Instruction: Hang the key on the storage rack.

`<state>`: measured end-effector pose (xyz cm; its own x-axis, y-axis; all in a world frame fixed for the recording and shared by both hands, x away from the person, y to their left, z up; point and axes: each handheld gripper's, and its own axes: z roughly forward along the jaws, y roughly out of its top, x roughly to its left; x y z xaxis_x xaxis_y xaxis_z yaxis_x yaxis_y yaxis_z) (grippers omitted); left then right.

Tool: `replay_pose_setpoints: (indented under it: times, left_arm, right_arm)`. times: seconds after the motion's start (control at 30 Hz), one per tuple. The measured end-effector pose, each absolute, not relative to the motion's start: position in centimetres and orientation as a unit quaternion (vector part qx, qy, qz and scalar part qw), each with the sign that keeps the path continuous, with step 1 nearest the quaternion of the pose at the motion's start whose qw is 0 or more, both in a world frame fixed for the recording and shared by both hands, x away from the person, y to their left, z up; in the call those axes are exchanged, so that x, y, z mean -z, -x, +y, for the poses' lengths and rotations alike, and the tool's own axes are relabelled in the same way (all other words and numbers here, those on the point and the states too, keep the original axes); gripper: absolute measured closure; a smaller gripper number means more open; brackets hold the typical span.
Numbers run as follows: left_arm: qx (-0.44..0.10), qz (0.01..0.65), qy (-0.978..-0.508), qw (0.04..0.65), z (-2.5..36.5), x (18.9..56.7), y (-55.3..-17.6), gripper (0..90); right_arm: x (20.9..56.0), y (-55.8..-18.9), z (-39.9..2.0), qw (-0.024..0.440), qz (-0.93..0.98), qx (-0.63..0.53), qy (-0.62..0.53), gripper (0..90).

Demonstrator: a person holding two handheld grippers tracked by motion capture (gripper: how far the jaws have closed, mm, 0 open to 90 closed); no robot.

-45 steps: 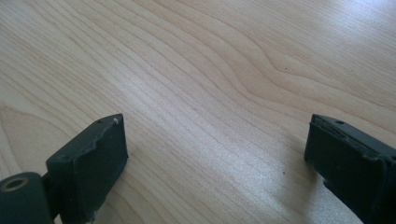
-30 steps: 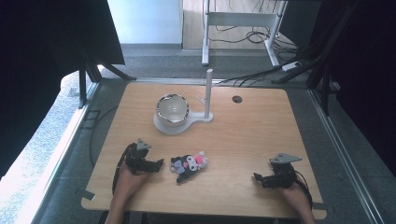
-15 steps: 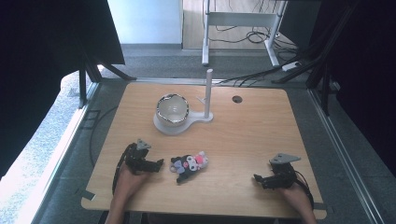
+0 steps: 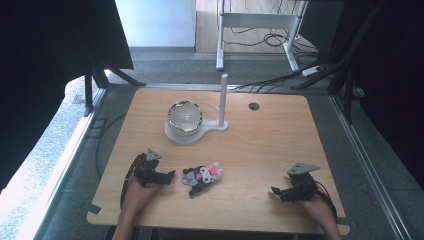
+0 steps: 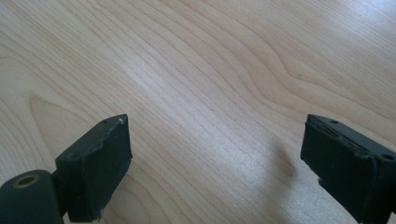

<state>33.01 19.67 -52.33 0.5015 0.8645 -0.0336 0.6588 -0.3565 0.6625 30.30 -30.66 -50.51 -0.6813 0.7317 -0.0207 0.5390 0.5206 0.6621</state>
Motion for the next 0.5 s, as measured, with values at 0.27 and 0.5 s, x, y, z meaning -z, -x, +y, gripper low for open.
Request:
replay_pose_setpoints:
  times: [0.27, 0.5]
  left_arm:
    - [-0.163, 0.472, -0.807, 0.315, 19.67, 52.33, -33.01, 0.4]
    - [-0.163, 0.472, -0.807, 0.315, 19.67, 52.33, -33.01, 0.4]
  right_arm:
    - [50.17, -30.58, -30.38, 0.140, 0.867, -0.310, -0.365, 9.4]
    - [49.63, -30.88, -30.01, 0.131, 0.874, -0.300, -0.359, 8.8]
